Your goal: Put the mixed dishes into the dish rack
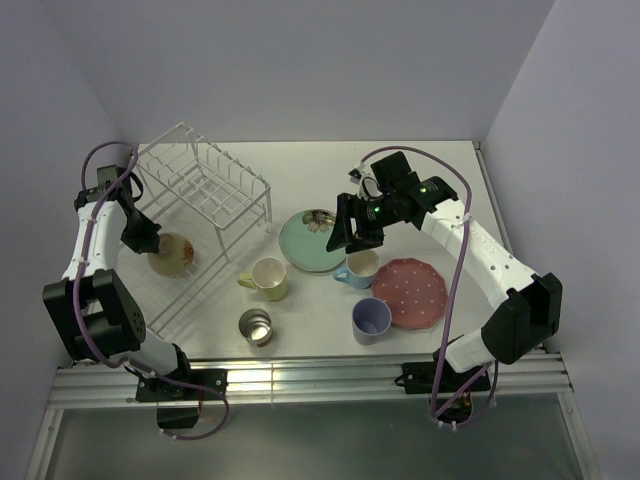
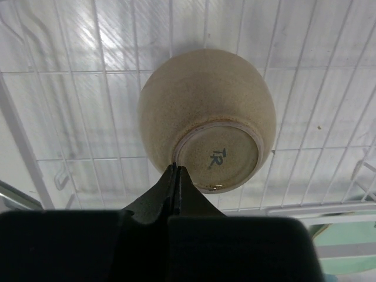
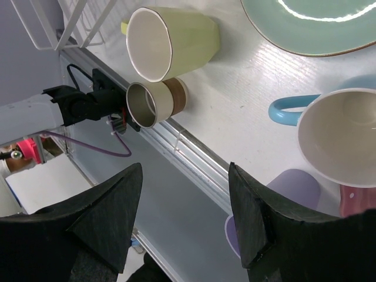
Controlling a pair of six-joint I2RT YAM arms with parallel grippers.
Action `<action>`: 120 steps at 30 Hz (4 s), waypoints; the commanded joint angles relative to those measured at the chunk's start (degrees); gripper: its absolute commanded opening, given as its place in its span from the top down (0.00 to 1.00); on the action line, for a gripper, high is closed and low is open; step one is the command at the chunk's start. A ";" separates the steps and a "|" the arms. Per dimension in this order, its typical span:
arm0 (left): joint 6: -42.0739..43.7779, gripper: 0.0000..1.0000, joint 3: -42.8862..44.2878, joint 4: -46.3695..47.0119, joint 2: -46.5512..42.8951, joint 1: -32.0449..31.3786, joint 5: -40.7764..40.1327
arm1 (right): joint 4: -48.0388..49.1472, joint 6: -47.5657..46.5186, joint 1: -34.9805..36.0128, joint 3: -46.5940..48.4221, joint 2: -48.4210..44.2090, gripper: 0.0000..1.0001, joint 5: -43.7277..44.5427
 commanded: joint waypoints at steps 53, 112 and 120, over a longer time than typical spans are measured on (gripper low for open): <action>-7.40 0.33 4.24 -7.01 -27.38 3.32 17.45 | 1.34 2.77 15.29 9.88 14.16 0.20 11.10; -5.47 0.08 1.87 7.04 -45.23 3.23 66.33 | 64.41 66.99 6.85 -9.16 -6.74 1.00 -31.35; -2.56 0.06 5.21 10.20 -41.37 3.23 67.21 | 89.05 88.11 13.62 -6.37 -0.86 1.00 -31.53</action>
